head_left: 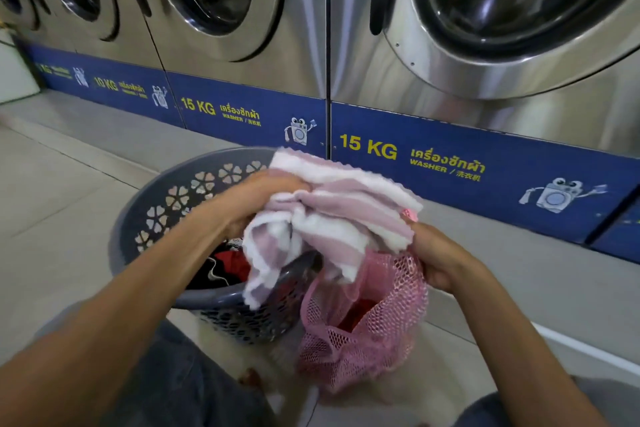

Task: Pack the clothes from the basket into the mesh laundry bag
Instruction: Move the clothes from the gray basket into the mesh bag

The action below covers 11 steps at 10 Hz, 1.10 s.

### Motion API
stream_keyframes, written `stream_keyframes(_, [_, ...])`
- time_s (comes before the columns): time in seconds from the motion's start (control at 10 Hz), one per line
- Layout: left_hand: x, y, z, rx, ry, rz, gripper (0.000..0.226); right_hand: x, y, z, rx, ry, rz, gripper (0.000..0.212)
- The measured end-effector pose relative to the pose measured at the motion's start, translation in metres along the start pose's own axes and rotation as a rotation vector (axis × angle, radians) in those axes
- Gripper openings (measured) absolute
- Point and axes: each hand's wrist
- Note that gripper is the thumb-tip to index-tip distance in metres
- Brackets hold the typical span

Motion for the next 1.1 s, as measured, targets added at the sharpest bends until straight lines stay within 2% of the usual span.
stream_keyframes(0.1, [0.019, 0.022, 0.031, 0.401, 0.018, -0.166, 0.040, -0.007, -0.002, 0.002, 0.027, -0.019, 0.004, 0.028])
stream_keyframes(0.2, [0.022, 0.031, 0.038, 0.556, -0.041, -0.193, 0.049, -0.010, -0.004, 0.006, -0.012, 0.023, -0.056, 0.047])
stream_keyframes(0.3, [0.019, 0.026, 0.027, 0.652, -0.047, -0.257, 0.045, -0.008, -0.008, 0.006, -0.049, 0.004, -0.067, 0.054])
stream_keyframes(0.4, [0.013, 0.021, 0.006, 0.517, 0.091, -0.545, 0.051, -0.006, -0.011, 0.005, -0.074, 0.021, -0.056, 0.060])
stream_keyframes(0.5, [0.011, 0.045, -0.004, 0.220, 0.202, -0.554, 0.050, -0.005, -0.012, 0.005, -0.056, 0.028, -0.042, 0.056])
stream_keyframes(0.6, [0.026, 0.097, 0.020, 0.144, 0.121, -0.348, 0.047, -0.004, -0.011, 0.004, -0.043, 0.015, -0.051, 0.054])
stream_keyframes(0.7, [0.053, 0.141, 0.063, -0.169, -0.194, -0.080, 0.037, -0.003, -0.015, 0.003, -0.105, 0.011, -0.108, 0.061])
stream_keyframes(0.8, [0.071, 0.176, 0.097, -0.266, -0.362, 0.034, 0.057, -0.002, -0.022, 0.001, -0.107, 0.000, -0.145, 0.071])
stream_keyframes(0.9, [0.073, 0.201, 0.114, -0.137, -0.422, -0.017, 0.053, -0.002, -0.017, -0.005, -0.077, 0.028, -0.107, 0.068])
stream_keyframes(1.0, [0.074, 0.206, 0.123, -0.206, -0.501, -0.031, 0.039, -0.004, -0.008, -0.004, 0.045, 0.086, -0.048, 0.064])
stream_keyframes(1.1, [0.110, 0.195, 0.161, -0.167, -0.481, -0.052, 0.027, -0.008, -0.007, 0.009, 0.203, 0.059, 0.010, 0.057])
Point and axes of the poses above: each hand's wrist, its own x-axis towards the middle knuckle, its own y-axis out of the palm, z = x × y, and after that the axes turned 15 degrees about -y, right-handed
